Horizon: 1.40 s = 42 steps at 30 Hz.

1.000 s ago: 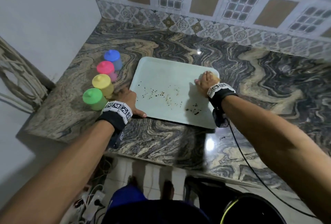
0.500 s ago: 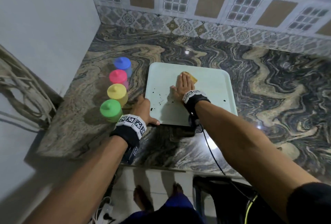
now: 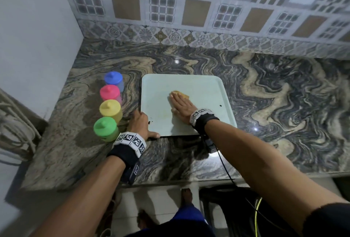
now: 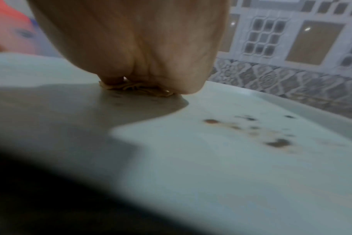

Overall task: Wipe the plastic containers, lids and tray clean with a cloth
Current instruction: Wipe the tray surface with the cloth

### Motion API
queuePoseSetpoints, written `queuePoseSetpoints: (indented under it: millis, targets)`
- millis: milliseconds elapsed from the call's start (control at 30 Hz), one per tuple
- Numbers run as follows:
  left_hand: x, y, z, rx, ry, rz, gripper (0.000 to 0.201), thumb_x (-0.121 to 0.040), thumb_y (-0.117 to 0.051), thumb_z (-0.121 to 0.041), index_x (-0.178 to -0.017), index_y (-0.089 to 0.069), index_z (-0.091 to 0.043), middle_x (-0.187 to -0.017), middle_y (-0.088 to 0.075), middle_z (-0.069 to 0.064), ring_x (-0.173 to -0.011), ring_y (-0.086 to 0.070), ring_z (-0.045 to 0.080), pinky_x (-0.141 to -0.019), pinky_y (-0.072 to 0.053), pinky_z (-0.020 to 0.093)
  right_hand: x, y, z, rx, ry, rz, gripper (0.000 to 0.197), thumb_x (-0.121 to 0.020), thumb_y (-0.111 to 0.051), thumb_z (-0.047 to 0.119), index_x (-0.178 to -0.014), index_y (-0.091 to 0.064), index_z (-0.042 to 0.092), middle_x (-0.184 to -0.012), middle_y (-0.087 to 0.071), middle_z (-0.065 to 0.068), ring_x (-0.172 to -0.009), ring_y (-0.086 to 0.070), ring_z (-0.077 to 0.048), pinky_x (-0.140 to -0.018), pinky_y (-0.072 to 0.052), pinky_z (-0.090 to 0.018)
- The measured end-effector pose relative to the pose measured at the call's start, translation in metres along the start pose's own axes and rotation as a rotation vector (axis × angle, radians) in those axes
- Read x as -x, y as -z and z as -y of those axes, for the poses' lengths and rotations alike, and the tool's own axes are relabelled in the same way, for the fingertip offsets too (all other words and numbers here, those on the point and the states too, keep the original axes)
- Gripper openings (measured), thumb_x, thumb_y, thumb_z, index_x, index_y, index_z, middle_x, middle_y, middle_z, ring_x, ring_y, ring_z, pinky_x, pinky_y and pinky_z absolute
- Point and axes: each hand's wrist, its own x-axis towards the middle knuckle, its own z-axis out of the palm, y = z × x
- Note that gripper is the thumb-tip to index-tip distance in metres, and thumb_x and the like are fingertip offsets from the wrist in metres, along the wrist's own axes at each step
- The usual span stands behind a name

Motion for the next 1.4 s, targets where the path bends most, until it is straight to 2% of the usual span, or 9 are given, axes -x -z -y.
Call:
queuePoseSetpoints:
  millis: [200, 400, 600, 767, 833, 933, 1033, 1267, 1400]
  targets:
    - [0.002, 0.003, -0.003, -0.001, -0.006, 0.012, 0.089, -0.051, -0.091, -0.045, -0.118, -0.054, 0.000, -0.125, -0.045, 0.021, -0.110, -0.054, 0.036, -0.094, -0.045, 0.036, 0.057, 0.007, -0.087, -0.085, -0.399, -0.017, 0.066, -0.105, -0.031, 0.027, -0.153, 0.006, 0.000, -0.161, 0.013, -0.020, -0.150, 0.011, -0.030, -0.121, 0.005, -0.034]
    - [-0.001, 0.009, 0.002, 0.055, -0.033, 0.039, 0.084, -0.047, -0.093, -0.045, -0.110, -0.059, -0.001, -0.120, -0.052, 0.019, -0.113, -0.051, 0.033, -0.087, -0.044, 0.033, 0.065, -0.013, -0.054, -0.063, -0.610, -0.017, 0.063, -0.105, -0.026, 0.023, -0.149, 0.004, -0.009, -0.159, 0.005, -0.028, -0.149, 0.004, -0.038, -0.122, 0.004, -0.041]
    - [0.000, 0.007, 0.010, 0.065, -0.070, 0.021, 0.085, -0.053, -0.093, -0.035, -0.120, -0.054, 0.002, -0.126, -0.048, 0.019, -0.120, -0.047, 0.033, -0.096, -0.038, 0.035, -0.005, -0.017, 0.048, -0.090, -0.247, -0.013, 0.064, -0.105, -0.027, 0.028, -0.153, 0.005, 0.000, -0.162, 0.010, -0.018, -0.150, 0.008, -0.032, -0.122, 0.004, -0.038]
    - [0.000, 0.004, 0.008, 0.086, -0.100, -0.092, 0.040, -0.076, -0.064, -0.001, -0.116, -0.060, 0.004, -0.126, -0.051, 0.027, -0.119, -0.050, 0.039, -0.101, -0.038, 0.037, -0.021, -0.016, 0.108, -0.159, -0.006, 0.115, 0.081, -0.083, -0.019, 0.038, -0.154, -0.003, 0.003, -0.163, 0.001, -0.017, -0.151, 0.002, -0.029, -0.123, 0.000, -0.038]
    - [-0.002, 0.004, 0.007, 0.070, -0.102, -0.045, 0.052, -0.072, -0.073, -0.005, -0.121, -0.055, 0.004, -0.128, -0.046, 0.025, -0.120, -0.049, 0.038, -0.103, -0.036, 0.035, -0.005, -0.020, 0.101, -0.157, 0.105, 0.101, 0.075, -0.089, -0.034, 0.032, -0.153, -0.008, 0.002, -0.162, -0.004, -0.018, -0.151, -0.002, -0.030, -0.123, -0.001, -0.036]
    - [-0.004, 0.005, 0.006, 0.017, -0.073, 0.024, 0.077, -0.061, -0.088, -0.035, -0.121, -0.054, 0.002, -0.125, -0.046, 0.022, -0.120, -0.046, 0.034, -0.098, -0.036, 0.033, 0.025, -0.029, 0.068, -0.144, 0.214, 0.054, 0.072, -0.096, -0.050, 0.022, -0.154, -0.010, 0.005, -0.162, -0.007, -0.017, -0.151, -0.006, -0.028, -0.124, -0.005, -0.038]
    - [-0.008, 0.004, 0.002, -0.012, -0.044, 0.044, 0.088, -0.053, -0.089, -0.049, -0.119, -0.056, 0.000, -0.119, -0.051, 0.020, -0.118, -0.042, 0.033, -0.092, -0.038, 0.032, 0.038, -0.023, 0.027, -0.111, 0.107, 0.000, 0.069, -0.098, -0.046, 0.014, -0.155, -0.006, 0.006, -0.162, -0.003, -0.017, -0.151, -0.003, -0.027, -0.123, 0.000, -0.033]
    - [-0.011, 0.003, -0.001, -0.029, -0.047, 0.060, 0.092, -0.045, -0.090, -0.054, -0.117, -0.062, -0.005, -0.114, -0.054, 0.019, -0.109, -0.050, 0.034, -0.090, -0.045, 0.031, 0.082, -0.010, -0.075, -0.128, -0.272, -0.065, 0.066, -0.102, -0.039, 0.014, -0.153, 0.000, -0.002, -0.160, 0.003, -0.026, -0.150, 0.003, -0.035, -0.121, 0.005, -0.034]
    - [-0.012, 0.005, 0.001, -0.054, -0.072, 0.049, 0.088, -0.038, -0.092, -0.053, -0.105, -0.065, -0.003, -0.110, -0.058, 0.018, -0.103, -0.056, 0.032, -0.085, -0.049, 0.030, 0.116, -0.017, -0.075, -0.119, -0.487, -0.070, 0.065, -0.102, -0.033, 0.013, -0.152, 0.004, -0.003, -0.160, 0.007, -0.024, -0.150, 0.005, -0.034, -0.122, 0.003, -0.038]
